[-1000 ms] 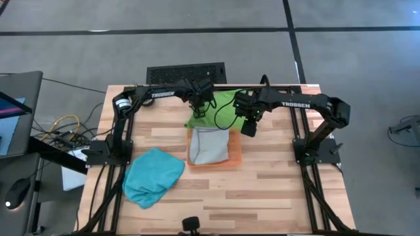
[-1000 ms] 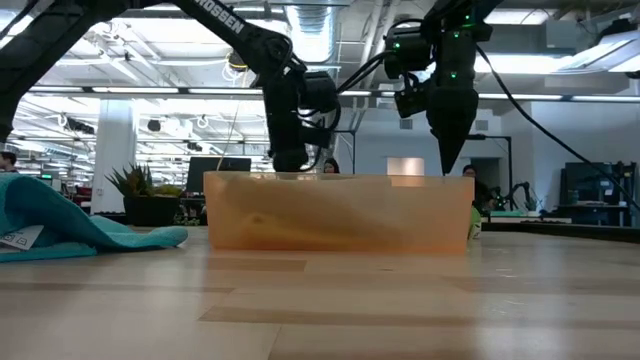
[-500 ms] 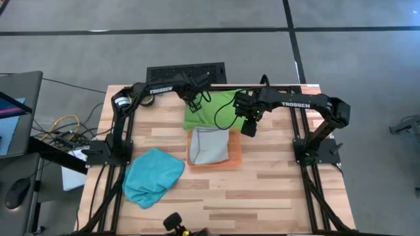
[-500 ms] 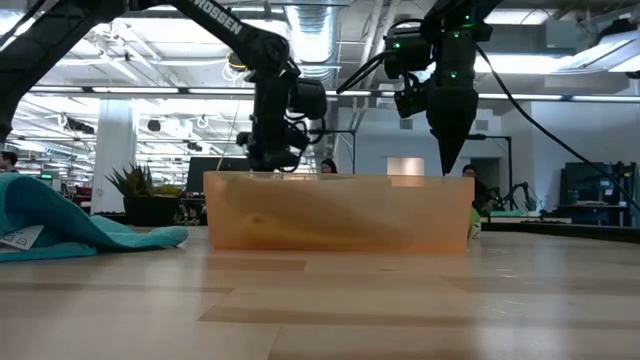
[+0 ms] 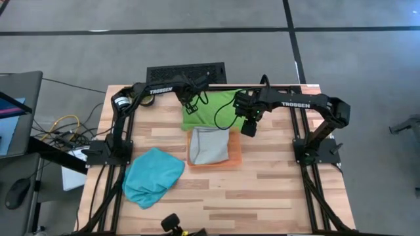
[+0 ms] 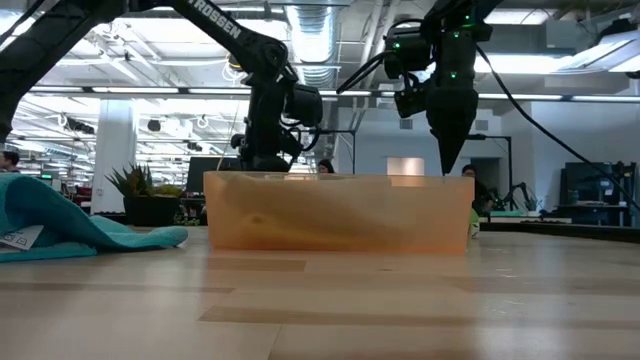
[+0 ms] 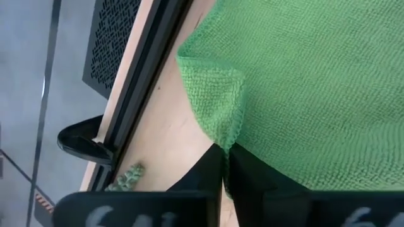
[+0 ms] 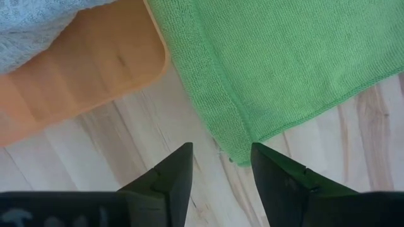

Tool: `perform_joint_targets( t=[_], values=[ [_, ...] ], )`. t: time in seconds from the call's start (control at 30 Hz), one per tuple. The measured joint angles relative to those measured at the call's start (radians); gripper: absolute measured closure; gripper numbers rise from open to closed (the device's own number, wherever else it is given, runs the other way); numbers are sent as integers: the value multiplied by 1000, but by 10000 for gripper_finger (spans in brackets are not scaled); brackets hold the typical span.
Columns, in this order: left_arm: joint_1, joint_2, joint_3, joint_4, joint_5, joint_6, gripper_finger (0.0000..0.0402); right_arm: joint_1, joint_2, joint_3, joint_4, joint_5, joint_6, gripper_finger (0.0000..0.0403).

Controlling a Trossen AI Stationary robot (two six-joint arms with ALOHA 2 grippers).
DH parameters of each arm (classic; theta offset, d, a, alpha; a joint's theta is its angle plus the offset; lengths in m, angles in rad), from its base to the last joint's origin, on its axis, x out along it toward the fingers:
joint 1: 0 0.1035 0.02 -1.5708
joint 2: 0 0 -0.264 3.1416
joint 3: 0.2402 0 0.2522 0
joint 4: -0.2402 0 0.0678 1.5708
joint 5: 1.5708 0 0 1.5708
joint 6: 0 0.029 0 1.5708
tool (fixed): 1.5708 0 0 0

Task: Sort microfiber towel by color & place in baskets
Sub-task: Fold the green towel

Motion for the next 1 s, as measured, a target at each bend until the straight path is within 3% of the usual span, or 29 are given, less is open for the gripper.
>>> perform_joint_targets(
  t=[0.47,0.57,0.83,1.0],
  values=[
    [44,0,17,-75,36,3,260,-18,-3,0,-8,-5,36,220],
    [53,-17,24,-121,164,63,252,-44,-14,0,-8,-46,35,220],
    [83,-34,9,-334,510,162,256,-135,-27,-4,-17,-298,-2,220],
    [111,-34,-19,-336,757,211,260,-187,-27,-50,-23,-451,-34,220]
  ],
)
